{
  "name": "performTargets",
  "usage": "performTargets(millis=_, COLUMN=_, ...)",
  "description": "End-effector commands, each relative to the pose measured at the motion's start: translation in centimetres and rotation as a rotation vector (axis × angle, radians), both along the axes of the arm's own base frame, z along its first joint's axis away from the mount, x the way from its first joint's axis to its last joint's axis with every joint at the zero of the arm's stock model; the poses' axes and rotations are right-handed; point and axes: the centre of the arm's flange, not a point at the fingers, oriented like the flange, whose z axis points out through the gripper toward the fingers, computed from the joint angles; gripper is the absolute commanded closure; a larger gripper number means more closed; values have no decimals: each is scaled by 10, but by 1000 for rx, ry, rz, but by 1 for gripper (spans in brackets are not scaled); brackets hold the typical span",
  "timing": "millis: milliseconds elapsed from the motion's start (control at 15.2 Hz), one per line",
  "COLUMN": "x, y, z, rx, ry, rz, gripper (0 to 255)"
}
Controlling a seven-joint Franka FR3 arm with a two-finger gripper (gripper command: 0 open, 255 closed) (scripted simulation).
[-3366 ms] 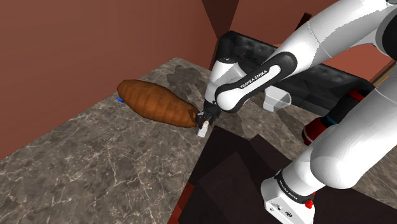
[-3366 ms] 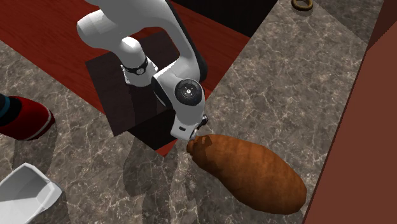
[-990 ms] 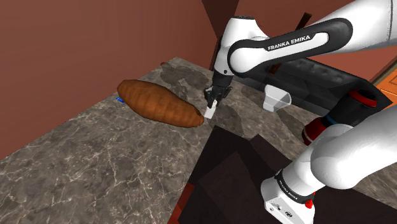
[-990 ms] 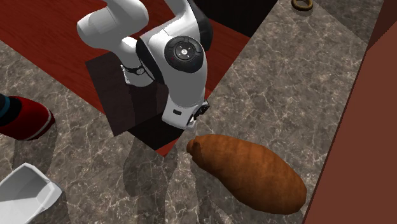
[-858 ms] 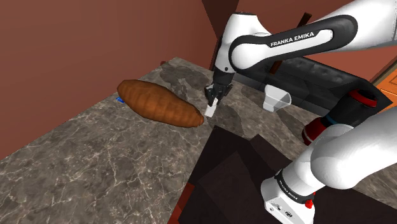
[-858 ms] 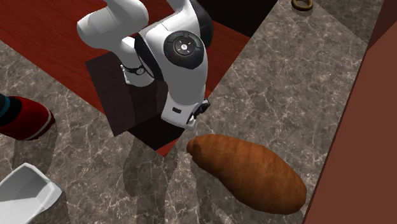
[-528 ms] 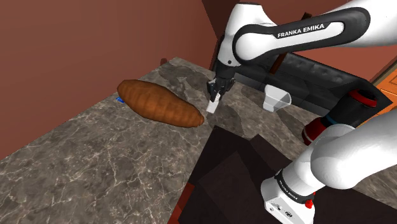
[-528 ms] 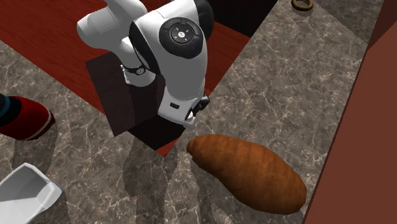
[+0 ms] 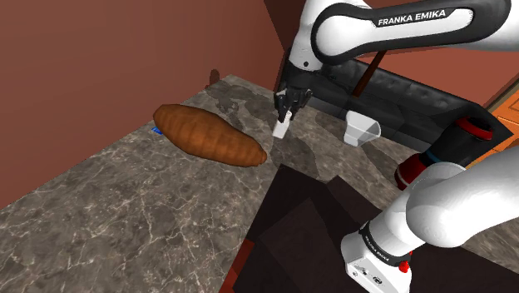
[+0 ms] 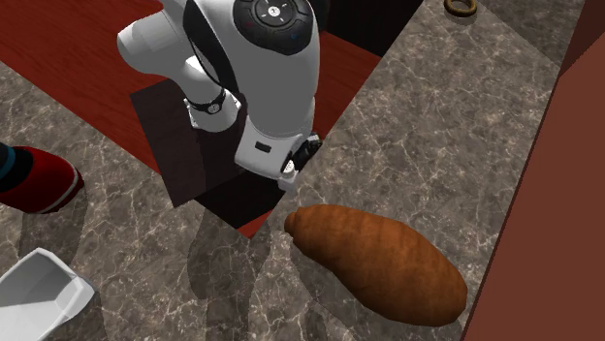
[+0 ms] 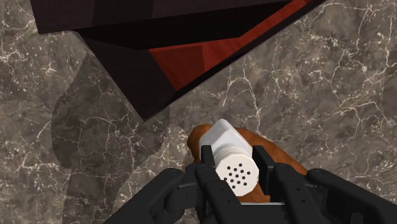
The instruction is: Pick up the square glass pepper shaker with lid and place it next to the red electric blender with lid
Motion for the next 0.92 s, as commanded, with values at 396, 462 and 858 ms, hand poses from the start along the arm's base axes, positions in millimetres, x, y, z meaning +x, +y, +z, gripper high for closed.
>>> performTargets(millis=396, x=0, y=0, z=41, rx=0, ry=1, rz=0, gripper=255)
performTargets(millis=462, x=0, y=0, z=47, rx=0, ry=1, rz=0, gripper=255)
performTargets(millis=858, x=0, y=0, z=78, rx=0, ry=1, rz=0, gripper=255)
